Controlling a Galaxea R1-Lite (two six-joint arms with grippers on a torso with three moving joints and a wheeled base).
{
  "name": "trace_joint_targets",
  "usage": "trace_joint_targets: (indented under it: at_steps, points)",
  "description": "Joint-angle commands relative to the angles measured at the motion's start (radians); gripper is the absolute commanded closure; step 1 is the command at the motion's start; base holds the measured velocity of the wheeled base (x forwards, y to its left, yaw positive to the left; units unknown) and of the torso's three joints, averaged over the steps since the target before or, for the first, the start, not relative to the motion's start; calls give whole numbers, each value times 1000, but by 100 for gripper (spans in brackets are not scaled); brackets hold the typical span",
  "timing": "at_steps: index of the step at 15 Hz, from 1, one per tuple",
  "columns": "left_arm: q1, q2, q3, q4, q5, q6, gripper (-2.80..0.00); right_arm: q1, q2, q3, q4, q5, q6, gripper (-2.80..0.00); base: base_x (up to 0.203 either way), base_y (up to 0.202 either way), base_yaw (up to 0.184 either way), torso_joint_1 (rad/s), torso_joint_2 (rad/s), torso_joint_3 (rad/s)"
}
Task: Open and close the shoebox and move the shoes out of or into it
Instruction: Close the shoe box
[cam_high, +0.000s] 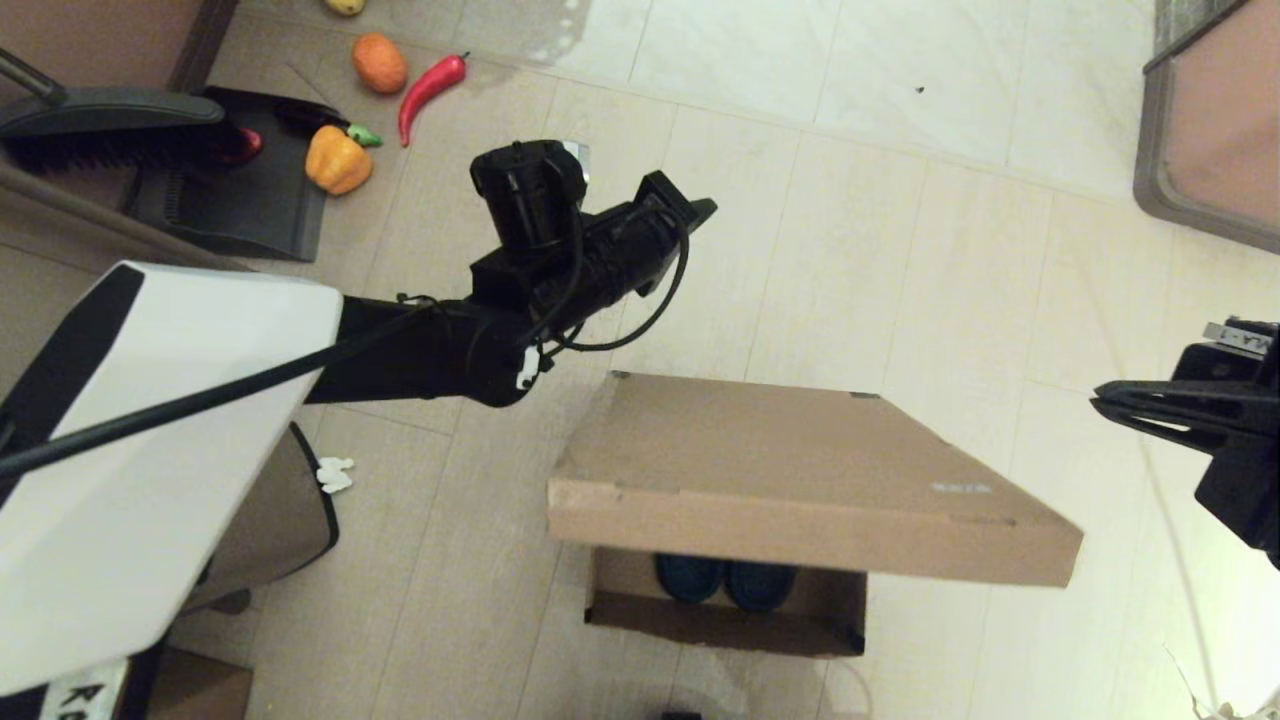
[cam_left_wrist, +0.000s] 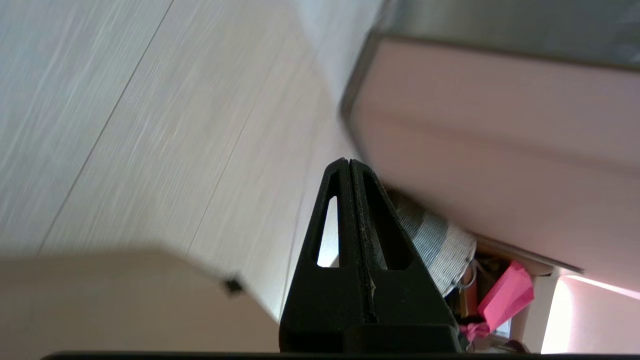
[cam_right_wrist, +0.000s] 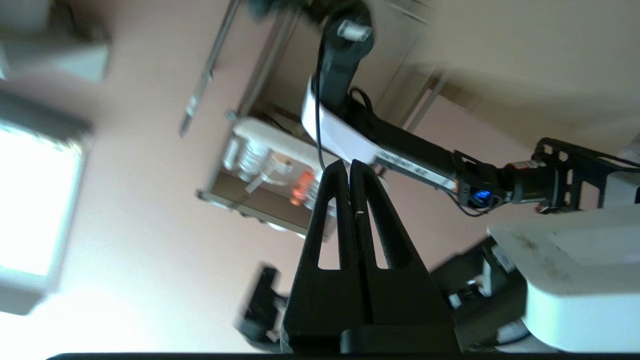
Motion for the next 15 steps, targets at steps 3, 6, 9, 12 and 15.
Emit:
trace_joint_targets:
  at_steps: [3, 6, 9, 12, 15]
  points:
    - [-19, -154, 333, -12, 6, 26, 0, -6, -334, 140, -6, -13, -108, 0, 0, 0, 0, 0, 0, 0]
    - [4, -316, 758, -107, 8, 102, 0, -153, -524, 243, -6, -21, -268, 0, 0, 0, 0, 0, 0, 0]
    - [107, -448, 1206, -330, 15, 210, 0, -398, -618, 319, -5, -21, -352, 0, 0, 0, 0, 0, 0, 0]
    - [248, -595, 1494, -552, 32, 282, 0, -442, -653, 311, -6, -20, -376, 0, 0, 0, 0, 0, 0, 0]
    - [336, -738, 1613, -604, 71, 305, 0, -422, -645, 371, -6, -19, -393, 0, 0, 0, 0, 0, 0, 0]
